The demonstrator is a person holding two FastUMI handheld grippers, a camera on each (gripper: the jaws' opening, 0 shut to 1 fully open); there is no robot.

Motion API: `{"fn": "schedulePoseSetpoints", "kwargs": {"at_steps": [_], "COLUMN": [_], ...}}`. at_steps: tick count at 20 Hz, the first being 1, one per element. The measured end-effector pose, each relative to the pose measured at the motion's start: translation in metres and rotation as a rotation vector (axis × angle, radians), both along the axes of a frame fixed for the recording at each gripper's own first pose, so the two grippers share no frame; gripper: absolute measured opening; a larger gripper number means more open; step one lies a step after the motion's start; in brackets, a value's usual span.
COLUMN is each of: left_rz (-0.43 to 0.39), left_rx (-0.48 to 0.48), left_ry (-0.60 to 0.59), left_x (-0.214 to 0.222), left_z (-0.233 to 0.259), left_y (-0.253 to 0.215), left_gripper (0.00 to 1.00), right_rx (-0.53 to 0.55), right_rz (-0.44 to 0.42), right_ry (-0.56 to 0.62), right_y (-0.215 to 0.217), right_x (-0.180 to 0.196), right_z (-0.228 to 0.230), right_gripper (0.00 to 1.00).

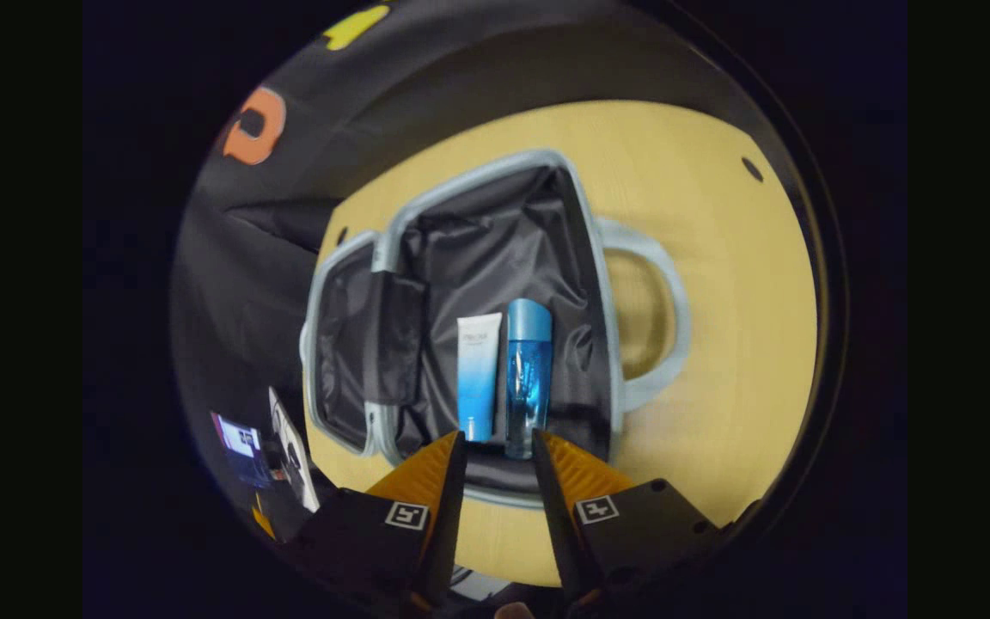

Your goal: First open the suitcase, pack the skin care products into it, and then close the suitcase.

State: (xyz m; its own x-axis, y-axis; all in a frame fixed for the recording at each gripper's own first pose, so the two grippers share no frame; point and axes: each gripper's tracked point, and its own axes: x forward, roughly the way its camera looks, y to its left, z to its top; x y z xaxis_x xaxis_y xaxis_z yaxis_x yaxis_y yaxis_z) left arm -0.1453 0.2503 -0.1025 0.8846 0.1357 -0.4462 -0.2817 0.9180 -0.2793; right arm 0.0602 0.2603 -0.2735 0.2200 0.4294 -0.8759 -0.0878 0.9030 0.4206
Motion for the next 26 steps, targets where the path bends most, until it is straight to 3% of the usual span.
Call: {"fn": "schedulePoseSetpoints", "kwargs": {"at_steps": [2,3,6,9,14,18,20,21,23,24,26], "left_rz": [0.02,-0.009,0.006,0.066,0.106,0.147,0.173,0.185,0.214,0.226,0.234], "left_rx": [0.012,-0.021,-0.06,-0.081,-0.129,-0.256,-0.315,-0.317,-0.338,-0.381,-0.444], "left_ry": [0.008,0.028,0.058,0.066,0.145,0.191,0.194,0.226,0.287,0.289,0.259], "left_x": [0.015,0.028,0.06,0.089,0.137,0.166,0.18,0.18,0.182,0.186,0.199], "left_z": [-0.013,-0.025,-0.054,-0.072,-0.134,-0.181,-0.193,-0.204,-0.225,-0.227,-0.227], "left_y": [0.018,0.022,0.057,0.104,0.168,0.181,0.188,0.193,0.202,0.2,0.192], "left_gripper": [0.91,0.91,0.91,0.91,0.91,0.91,0.9,0.9,0.88,0.8,0.77], "right_rx": [-0.064,-0.096,-0.082,-0.117,-0.132,-0.137,-0.147,-0.151,-0.145,-0.141,-0.156], "right_rz": [0.062,0.092,0.101,0.093,-0.019,-0.091,-0.122,-0.135,-0.154,-0.167,-0.186], "right_ry": [-0.205,-0.325,-0.54,-0.696,-0.749,-0.745,-0.742,-0.74,-0.733,-0.728,-0.731], "right_y": [-0.029,-0.046,-0.074,-0.102,-0.142,-0.156,-0.162,-0.166,-0.168,-0.17,-0.178], "right_x": [-0.001,-0.004,-0.018,-0.033,-0.047,-0.047,-0.049,-0.049,-0.052,-0.054,-0.055], "right_z": [0.027,0.05,0.112,0.148,0.191,0.206,0.21,0.211,0.213,0.214,0.215], "right_gripper": [0.45,0.45,0.45,0.69,0.73,0.7,0.75,0.7,0.76,0.71,0.75]}}
